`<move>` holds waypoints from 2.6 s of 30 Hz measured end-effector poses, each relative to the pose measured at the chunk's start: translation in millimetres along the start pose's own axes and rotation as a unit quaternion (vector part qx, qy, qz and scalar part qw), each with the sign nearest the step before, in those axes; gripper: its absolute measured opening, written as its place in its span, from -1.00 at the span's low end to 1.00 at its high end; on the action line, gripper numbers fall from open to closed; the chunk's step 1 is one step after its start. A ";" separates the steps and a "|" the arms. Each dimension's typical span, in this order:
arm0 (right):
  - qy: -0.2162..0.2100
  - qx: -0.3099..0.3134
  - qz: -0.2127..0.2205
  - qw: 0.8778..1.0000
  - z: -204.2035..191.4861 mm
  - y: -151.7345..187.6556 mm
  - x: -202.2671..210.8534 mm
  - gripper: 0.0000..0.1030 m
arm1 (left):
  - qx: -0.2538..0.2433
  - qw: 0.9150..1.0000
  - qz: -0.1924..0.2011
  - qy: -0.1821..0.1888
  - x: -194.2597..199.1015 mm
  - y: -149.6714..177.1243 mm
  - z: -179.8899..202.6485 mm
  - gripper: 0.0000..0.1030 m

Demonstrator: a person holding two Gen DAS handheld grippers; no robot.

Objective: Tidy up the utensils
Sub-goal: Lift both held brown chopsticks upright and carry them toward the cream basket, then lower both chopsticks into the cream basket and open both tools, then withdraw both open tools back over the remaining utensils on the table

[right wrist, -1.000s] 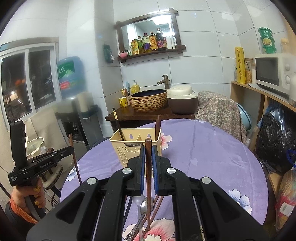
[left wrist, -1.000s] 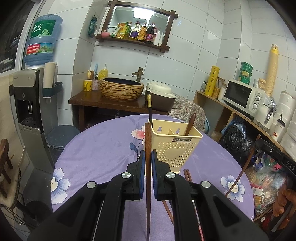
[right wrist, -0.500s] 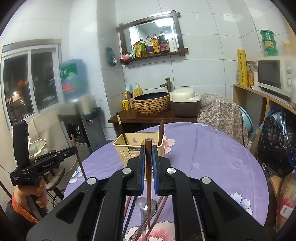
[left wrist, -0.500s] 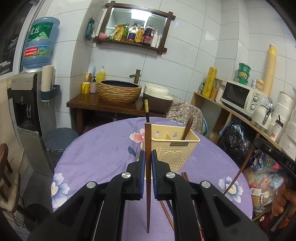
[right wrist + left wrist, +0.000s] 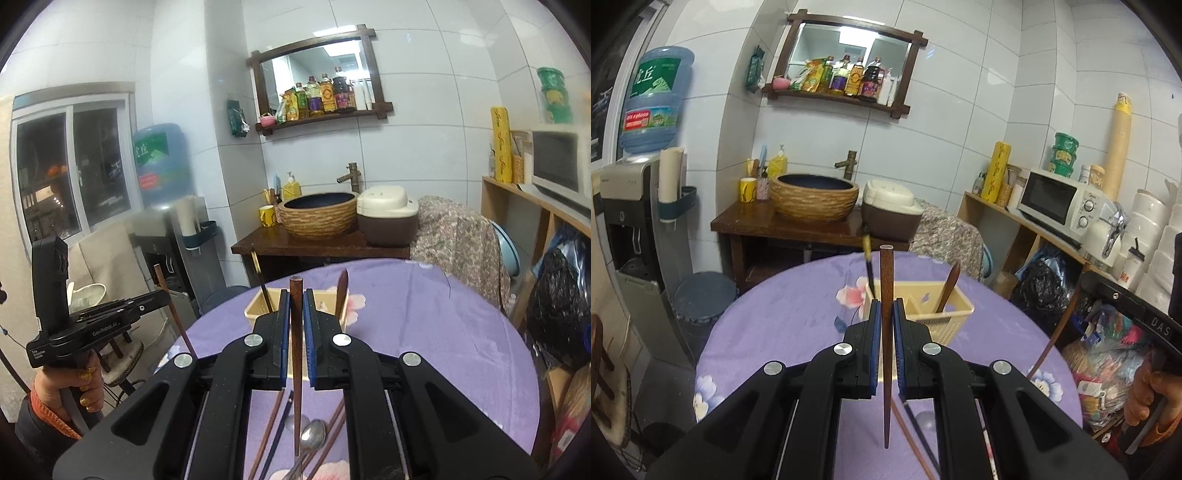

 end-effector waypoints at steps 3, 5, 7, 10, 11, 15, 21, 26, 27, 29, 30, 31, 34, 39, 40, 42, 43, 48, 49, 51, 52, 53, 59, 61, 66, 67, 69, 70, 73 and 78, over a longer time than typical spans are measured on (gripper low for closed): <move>0.004 0.014 0.026 1.000 -6.3 -36.1 3.6 -0.84 | -0.009 1.000 0.018 0.009 5.4 -33.3 7.7 -0.84; 0.003 0.013 0.039 0.999 -7.6 -62.1 3.1 -0.84 | -0.008 0.999 0.034 0.013 8.2 -60.0 12.5 -0.84; 0.005 0.010 0.057 0.998 -8.6 -88.0 2.5 -0.84 | -0.005 0.999 0.048 0.013 7.6 -82.3 16.5 -0.84; 0.027 0.014 0.080 0.996 -11.0 -121.9 -5.8 -0.84 | -0.004 0.998 0.065 0.003 -0.1 -109.4 24.2 -0.84; 0.031 0.014 0.083 0.996 -11.5 -127.3 -9.2 -0.84 | -0.003 0.998 0.068 -0.001 -6.4 -116.7 25.7 -0.84; 0.051 0.014 0.089 0.995 -8.9 -136.8 -31.9 -0.84 | 0.001 0.998 0.066 -0.016 -34.8 -120.6 26.6 -0.84; 0.065 0.000 0.060 0.996 10.4 -110.4 -83.5 -0.84 | 0.009 0.998 0.046 -0.033 -69.1 -97.7 14.6 -0.84; 0.061 -0.028 0.017 0.998 27.7 -75.0 -116.7 -0.84 | 0.021 0.999 0.012 -0.036 -92.4 -64.6 -0.2 -0.84; 0.060 -0.033 0.011 0.998 30.9 -68.8 -121.0 -0.84 | 0.022 0.999 0.008 -0.036 -94.7 -59.9 -1.9 -0.84; 0.060 -0.040 -0.002 0.997 36.4 -57.2 -129.0 -0.84 | 0.026 0.999 -0.004 -0.033 -100.8 -47.9 -4.7 -0.84; 0.060 -0.042 -0.007 0.997 38.1 -52.8 -132.0 -0.84 | 0.027 0.999 -0.009 -0.031 -104.1 -44.4 -5.5 -0.84; 0.060 -0.043 -0.008 0.997 40.5 -48.4 -134.0 -0.84 | 0.028 0.999 -0.015 -0.030 -107.4 -41.4 -6.1 -0.84; 0.059 -0.052 -0.017 0.997 44.8 -42.6 -138.7 -0.85 | 0.030 0.999 -0.028 -0.031 -115.4 -32.7 -7.6 -0.84; 0.058 -0.052 -0.021 0.997 47.9 -40.8 -140.9 -0.85 | 0.030 0.998 -0.031 -0.035 -118.5 -30.2 -8.4 -0.84; 0.056 -0.049 -0.024 0.997 47.0 -40.6 -141.8 -0.85 | 0.027 0.999 -0.032 -0.034 -118.8 -30.2 -7.2 -0.84; 0.049 -0.050 -0.025 0.997 46.7 -38.1 -142.9 -0.81 | 0.027 0.998 -0.032 -0.036 -117.3 -30.3 -5.2 -0.84; 0.049 -0.051 -0.027 0.997 46.1 -37.2 -143.0 -0.77 | 0.029 0.999 -0.031 -0.034 -114.8 -30.0 -5.0 -0.82; 0.059 -0.055 -0.012 0.997 48.7 -25.0 -130.9 -0.05 | 0.032 0.999 -0.032 -0.020 -100.8 -16.5 -3.0 -0.17; 0.061 -0.049 -0.012 0.997 48.1 -20.3 -126.3 -0.05 | 0.026 0.999 -0.030 -0.019 -93.9 -9.6 -2.1 -0.05; 0.064 -0.044 -0.016 0.997 48.0 -10.6 -119.8 0.19 | 0.016 0.999 -0.033 -0.027 -86.8 1.7 -0.7 0.17; 0.068 -0.044 -0.021 0.997 48.9 -2.5 -115.9 0.26 | 0.011 0.999 -0.038 -0.034 -82.9 10.7 -1.1 0.28; 0.073 -0.044 -0.027 0.996 50.5 5.7 -112.2 0.33 | 0.006 0.998 -0.047 -0.037 -80.1 20.4 -1.7 0.31; 0.149 -0.031 -0.121 0.981 59.5 91.5 -100.0 0.66 | -0.016 0.989 -0.126 -0.072 -76.4 97.3 -5.9 0.46; 0.175 -0.045 -0.150 0.972 62.9 126.2 -94.1 0.70 | -0.010 0.985 -0.156 -0.076 -78.1 127.7 -6.6 0.46; 0.200 -0.077 -0.203 0.956 61.8 199.3 -75.4 0.71 | 0.007 0.977 -0.193 -0.086 -81.4 165.5 -5.0 0.46; 0.199 -0.075 -0.210 0.954 59.5 205.0 -74.5 0.71 | 0.004 0.977 -0.197 -0.087 -82.9 167.3 -3.9 0.46; 0.193 -0.067 -0.220 0.954 52.9 214.0 -74.8 0.71 | -0.003 0.975 -0.205 -0.086 -87.4 170.2 1.4 0.46; 0.189 -0.066 -0.222 0.954 51.4 215.8 -76.3 0.71 | -0.005 0.975 -0.207 -0.082 -88.8 171.4 5.0 0.46; 0.183 -0.062 -0.234 0.953 45.4 219.7 -83.9 0.71 | -0.017 0.975 -0.210 -0.076 -91.1 175.1 14.4 0.46; 0.183 -0.037 -0.267 0.945 36.3 228.1 -99.8 0.73 | -0.026 0.972 -0.220 -0.077 -95.3 184.1 19.8 0.46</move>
Point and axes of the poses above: each gripper's, at about its wrist camera, not at the fingertips, and x roughly against the way its jaws point, z to its right, y to its underside, the point moved 3 cm from there along -x, roughly the way its jaws point, and after that the axes turned 6 degrees about -z, right-handed, at the moved point
